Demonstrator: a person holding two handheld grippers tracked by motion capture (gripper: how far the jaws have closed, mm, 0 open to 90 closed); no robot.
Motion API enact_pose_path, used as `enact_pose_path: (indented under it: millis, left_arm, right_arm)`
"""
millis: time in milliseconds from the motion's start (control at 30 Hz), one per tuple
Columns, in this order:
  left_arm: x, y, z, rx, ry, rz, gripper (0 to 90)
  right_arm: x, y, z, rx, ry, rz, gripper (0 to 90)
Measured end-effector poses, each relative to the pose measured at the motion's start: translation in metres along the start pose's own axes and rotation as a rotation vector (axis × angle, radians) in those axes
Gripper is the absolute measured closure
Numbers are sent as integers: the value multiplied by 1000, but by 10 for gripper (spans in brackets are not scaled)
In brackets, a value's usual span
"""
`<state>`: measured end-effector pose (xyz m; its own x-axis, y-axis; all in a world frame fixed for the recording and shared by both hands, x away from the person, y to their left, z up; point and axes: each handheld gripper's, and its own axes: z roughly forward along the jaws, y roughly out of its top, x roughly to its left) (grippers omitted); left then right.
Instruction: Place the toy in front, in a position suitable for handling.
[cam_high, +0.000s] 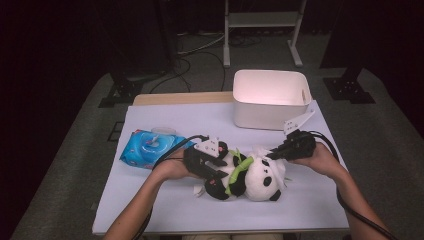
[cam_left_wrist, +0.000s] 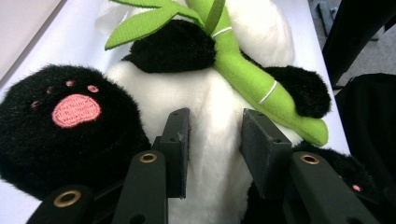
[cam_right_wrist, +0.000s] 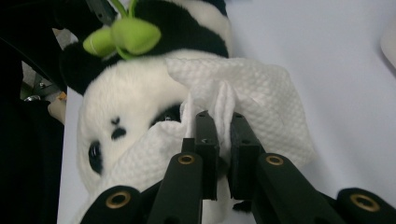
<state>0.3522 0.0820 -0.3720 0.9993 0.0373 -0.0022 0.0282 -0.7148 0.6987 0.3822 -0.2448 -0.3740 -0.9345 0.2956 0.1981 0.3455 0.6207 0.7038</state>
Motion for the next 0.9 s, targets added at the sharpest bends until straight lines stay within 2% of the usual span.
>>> enact_pose_path:
  millis: [167,267,467,567,667,900]
  left_arm:
    - [-2,1,0,5,-3,11,625]
    - [-3,2,0,13,-3,19,625]
    - [-5,3,0,16,-3,24,616]
    - [-4,2,0,13,-2,23,616]
    - [-4,2,0,16,-1,26,617]
    - [-2,3,0,25,0,22,617]
  right_arm:
    - [1,-5,-3,-5,1,5,837]
    - [4,7,0,4,14,-15,837]
    - [9,41,18,34,38,-93,837]
    - [9,46,21,47,39,-103,837]
    - [8,40,17,36,27,-89,836]
    - [4,9,1,18,-6,-21,837]
